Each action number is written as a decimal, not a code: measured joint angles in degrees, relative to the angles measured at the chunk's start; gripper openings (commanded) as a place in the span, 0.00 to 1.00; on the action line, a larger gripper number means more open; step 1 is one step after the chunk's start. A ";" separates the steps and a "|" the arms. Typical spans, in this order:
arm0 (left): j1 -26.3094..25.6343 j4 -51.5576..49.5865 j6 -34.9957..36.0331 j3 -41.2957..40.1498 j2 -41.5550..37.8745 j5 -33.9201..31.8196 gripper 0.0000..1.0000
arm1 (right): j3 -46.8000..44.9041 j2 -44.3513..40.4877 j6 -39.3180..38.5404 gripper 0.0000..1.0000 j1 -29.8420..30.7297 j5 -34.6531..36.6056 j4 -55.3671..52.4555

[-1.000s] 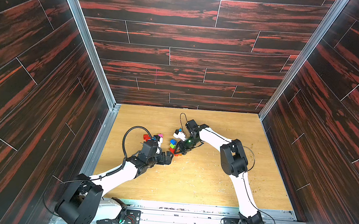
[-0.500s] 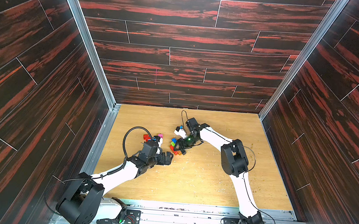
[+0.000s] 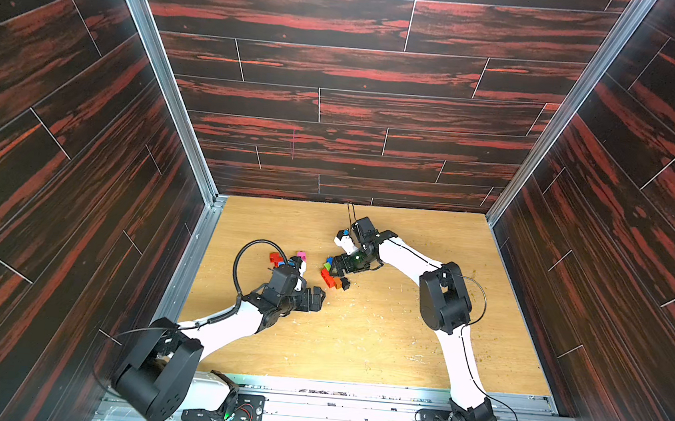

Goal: Assemble the letter v with lego
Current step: Adjust the lego brick at the center of the board.

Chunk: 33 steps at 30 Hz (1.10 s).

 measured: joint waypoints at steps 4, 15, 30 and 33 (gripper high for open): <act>0.00 -0.55 0.42 1.44 3.58 -0.24 1.00 | -2.49 -2.60 0.22 0.87 -0.15 2.21 0.76; -4.76 -10.71 2.54 14.78 14.21 -9.75 1.00 | -14.32 -19.19 1.88 0.87 -0.17 7.52 6.56; -9.11 -17.29 2.14 25.94 27.32 -18.23 1.00 | -24.15 -29.92 7.65 0.95 -1.14 15.98 9.18; -9.60 -17.49 1.53 28.72 29.62 -19.58 1.00 | -24.61 -31.26 9.09 0.95 -1.36 16.61 9.14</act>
